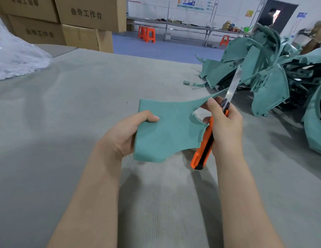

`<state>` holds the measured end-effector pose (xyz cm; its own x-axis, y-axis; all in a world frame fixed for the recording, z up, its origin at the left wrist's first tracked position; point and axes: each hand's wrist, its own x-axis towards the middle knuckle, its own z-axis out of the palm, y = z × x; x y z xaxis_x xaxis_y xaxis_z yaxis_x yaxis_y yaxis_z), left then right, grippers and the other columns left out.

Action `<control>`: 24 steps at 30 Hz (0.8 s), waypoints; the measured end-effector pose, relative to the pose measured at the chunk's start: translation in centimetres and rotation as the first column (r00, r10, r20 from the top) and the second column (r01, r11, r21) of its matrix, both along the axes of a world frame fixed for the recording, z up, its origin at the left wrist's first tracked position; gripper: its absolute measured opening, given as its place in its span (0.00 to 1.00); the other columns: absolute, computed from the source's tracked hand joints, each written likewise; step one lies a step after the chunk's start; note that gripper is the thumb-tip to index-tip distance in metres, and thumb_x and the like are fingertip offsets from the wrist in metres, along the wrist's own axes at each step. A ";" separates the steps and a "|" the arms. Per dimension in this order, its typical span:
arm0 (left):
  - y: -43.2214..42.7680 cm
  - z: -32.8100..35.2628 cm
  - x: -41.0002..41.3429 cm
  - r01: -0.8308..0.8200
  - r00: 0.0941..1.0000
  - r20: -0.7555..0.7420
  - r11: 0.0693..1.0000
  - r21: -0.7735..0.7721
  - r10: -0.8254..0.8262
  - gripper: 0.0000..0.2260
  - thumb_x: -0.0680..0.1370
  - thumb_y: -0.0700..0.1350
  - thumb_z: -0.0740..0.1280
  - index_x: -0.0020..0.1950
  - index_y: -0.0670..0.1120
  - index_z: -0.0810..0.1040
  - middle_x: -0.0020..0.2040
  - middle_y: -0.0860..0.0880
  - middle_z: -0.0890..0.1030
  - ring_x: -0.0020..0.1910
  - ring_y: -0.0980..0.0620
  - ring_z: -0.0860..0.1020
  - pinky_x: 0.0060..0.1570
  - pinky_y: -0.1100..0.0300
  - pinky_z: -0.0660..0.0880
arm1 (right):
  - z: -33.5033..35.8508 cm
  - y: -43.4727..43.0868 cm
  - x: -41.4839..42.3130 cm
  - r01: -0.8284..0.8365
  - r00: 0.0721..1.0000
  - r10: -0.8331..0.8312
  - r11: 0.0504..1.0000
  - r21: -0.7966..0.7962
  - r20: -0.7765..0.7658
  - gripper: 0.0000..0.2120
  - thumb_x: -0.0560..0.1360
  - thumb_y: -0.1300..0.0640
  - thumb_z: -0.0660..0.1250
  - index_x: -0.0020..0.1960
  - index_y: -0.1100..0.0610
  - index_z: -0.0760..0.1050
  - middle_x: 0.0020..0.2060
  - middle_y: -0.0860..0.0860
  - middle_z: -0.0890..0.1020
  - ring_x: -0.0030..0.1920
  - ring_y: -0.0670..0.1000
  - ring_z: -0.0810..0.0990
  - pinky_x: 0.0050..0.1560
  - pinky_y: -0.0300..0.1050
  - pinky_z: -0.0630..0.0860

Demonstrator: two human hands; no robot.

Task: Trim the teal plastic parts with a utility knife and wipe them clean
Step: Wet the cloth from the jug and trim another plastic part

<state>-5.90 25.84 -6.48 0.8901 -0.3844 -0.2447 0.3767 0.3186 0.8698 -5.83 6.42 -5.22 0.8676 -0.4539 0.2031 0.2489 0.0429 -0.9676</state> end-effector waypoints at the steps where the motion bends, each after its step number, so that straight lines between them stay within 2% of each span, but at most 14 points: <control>1: 0.0 0.0 0.0 0.003 1.000 0.011 1.000 0.000 -0.003 0.20 0.62 0.45 0.66 0.53 0.42 0.79 0.42 0.44 0.85 0.36 0.48 0.83 0.33 0.59 0.80 | 0.0 0.0 0.0 0.000 1.000 0.000 1.000 -0.001 0.001 0.03 0.77 0.57 0.67 0.45 0.53 0.79 0.40 0.53 0.83 0.29 0.46 0.75 0.32 0.36 0.73; 3: -0.2 -0.1 0.2 -0.024 0.999 0.030 1.000 -0.010 0.025 0.21 0.64 0.45 0.67 0.56 0.42 0.79 0.46 0.44 0.85 0.40 0.48 0.84 0.39 0.56 0.81 | 0.0 0.1 0.1 -0.018 1.000 0.018 1.000 -0.022 -0.024 0.03 0.77 0.56 0.67 0.46 0.53 0.79 0.41 0.50 0.86 0.33 0.49 0.79 0.36 0.41 0.77; 5: -0.5 -0.2 0.5 -0.109 0.992 0.066 0.993 -0.039 0.111 0.18 0.70 0.43 0.67 0.59 0.43 0.78 0.49 0.45 0.85 0.44 0.49 0.84 0.46 0.54 0.81 | 0.0 0.2 0.0 -0.041 0.998 0.040 0.999 -0.031 -0.045 0.03 0.78 0.56 0.67 0.45 0.53 0.77 0.40 0.50 0.86 0.27 0.48 0.75 0.29 0.39 0.74; 6: -0.7 -0.1 0.6 -0.161 0.982 0.087 0.984 -0.082 0.168 0.14 0.74 0.41 0.65 0.59 0.43 0.78 0.48 0.46 0.85 0.44 0.50 0.84 0.46 0.54 0.82 | -0.1 0.2 0.0 -0.037 0.998 0.036 0.999 -0.034 -0.043 0.04 0.78 0.55 0.67 0.44 0.53 0.76 0.39 0.50 0.85 0.24 0.47 0.72 0.27 0.38 0.72; 8: -1.0 -0.1 1.1 -0.260 0.956 0.085 0.945 -0.201 0.281 0.10 0.80 0.40 0.60 0.58 0.43 0.77 0.47 0.48 0.85 0.44 0.52 0.84 0.40 0.57 0.82 | -0.2 0.4 0.1 -0.026 0.999 0.023 0.997 -0.069 -0.039 0.06 0.78 0.52 0.67 0.43 0.51 0.74 0.39 0.50 0.83 0.26 0.47 0.72 0.28 0.39 0.72; 11: -1.0 -0.1 1.7 -0.404 0.903 -0.001 0.851 -0.337 0.429 0.09 0.81 0.40 0.60 0.58 0.44 0.77 0.47 0.48 0.85 0.44 0.52 0.84 0.37 0.58 0.81 | -0.3 0.9 0.2 -0.087 0.992 0.065 0.971 -0.221 -0.108 0.08 0.80 0.47 0.62 0.45 0.50 0.70 0.43 0.50 0.78 0.36 0.49 0.74 0.40 0.49 0.77; 13: -1.2 -0.2 1.9 -0.448 0.879 -0.018 0.815 -0.366 0.476 0.08 0.81 0.40 0.60 0.56 0.44 0.77 0.47 0.48 0.85 0.44 0.52 0.84 0.37 0.57 0.81 | -0.5 1.4 0.1 -0.177 0.980 0.143 0.943 -0.280 -0.139 0.07 0.81 0.49 0.61 0.46 0.51 0.69 0.42 0.52 0.77 0.33 0.47 0.75 0.36 0.44 0.77; 14: -1.3 -0.2 1.9 -0.466 0.869 -0.003 0.814 -0.347 0.496 0.07 0.81 0.40 0.61 0.55 0.45 0.77 0.46 0.48 0.85 0.44 0.52 0.84 0.37 0.57 0.81 | -0.6 1.7 0.0 -0.209 0.975 0.175 0.930 -0.304 -0.136 0.07 0.81 0.49 0.61 0.46 0.51 0.70 0.40 0.52 0.78 0.31 0.47 0.75 0.33 0.43 0.76; 15: -1.6 -0.3 1.9 -0.487 0.854 0.032 0.819 -0.303 0.519 0.06 0.81 0.40 0.61 0.54 0.45 0.77 0.46 0.48 0.85 0.44 0.52 0.84 0.38 0.57 0.81 | -0.6 2.0 -0.1 -0.217 0.974 0.182 0.911 -0.351 -0.131 0.08 0.80 0.49 0.61 0.45 0.51 0.71 0.38 0.52 0.78 0.31 0.47 0.75 0.34 0.44 0.77; 17: -2.0 -0.6 2.0 -0.545 0.809 0.176 0.827 -0.136 0.561 0.06 0.81 0.40 0.62 0.52 0.47 0.78 0.46 0.50 0.85 0.46 0.52 0.84 0.44 0.55 0.81 | -0.7 2.3 -0.1 -0.178 0.983 0.143 0.881 -0.438 -0.112 0.09 0.79 0.48 0.63 0.42 0.51 0.71 0.38 0.52 0.79 0.35 0.51 0.77 0.44 0.54 0.79; 20: -2.5 -0.8 1.8 -0.607 0.748 0.395 0.790 0.085 0.533 0.05 0.80 0.44 0.64 0.48 0.51 0.79 0.47 0.52 0.84 0.49 0.52 0.83 0.53 0.51 0.79 | -0.3 2.4 -0.3 -0.090 0.996 0.087 0.905 -0.415 -0.026 0.11 0.77 0.47 0.66 0.44 0.54 0.73 0.38 0.55 0.79 0.37 0.57 0.76 0.48 0.61 0.77; 22: -2.8 -0.8 1.6 -0.619 0.720 0.489 0.774 0.132 0.493 0.05 0.80 0.45 0.64 0.47 0.53 0.79 0.44 0.57 0.83 0.47 0.56 0.82 0.52 0.55 0.78 | -0.1 2.4 -0.4 -0.068 0.996 0.084 0.922 -0.381 0.026 0.11 0.78 0.46 0.65 0.45 0.53 0.72 0.38 0.54 0.79 0.34 0.56 0.76 0.44 0.59 0.78; 24: -2.9 -0.9 1.5 -0.629 0.680 0.601 0.756 0.182 0.420 0.07 0.81 0.44 0.63 0.46 0.55 0.78 0.39 0.62 0.82 0.42 0.61 0.80 0.47 0.63 0.76 | -0.1 2.5 -0.5 -0.101 0.991 0.124 0.928 -0.358 0.040 0.10 0.80 0.45 0.61 0.44 0.49 0.69 0.33 0.48 0.76 0.29 0.50 0.75 0.36 0.51 0.76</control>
<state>-4.40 22.95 -7.33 0.9391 0.2064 0.2748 -0.2730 -0.0375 0.9613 -6.33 8.90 -5.33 0.8897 -0.2426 0.3868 0.3215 -0.2685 -0.9080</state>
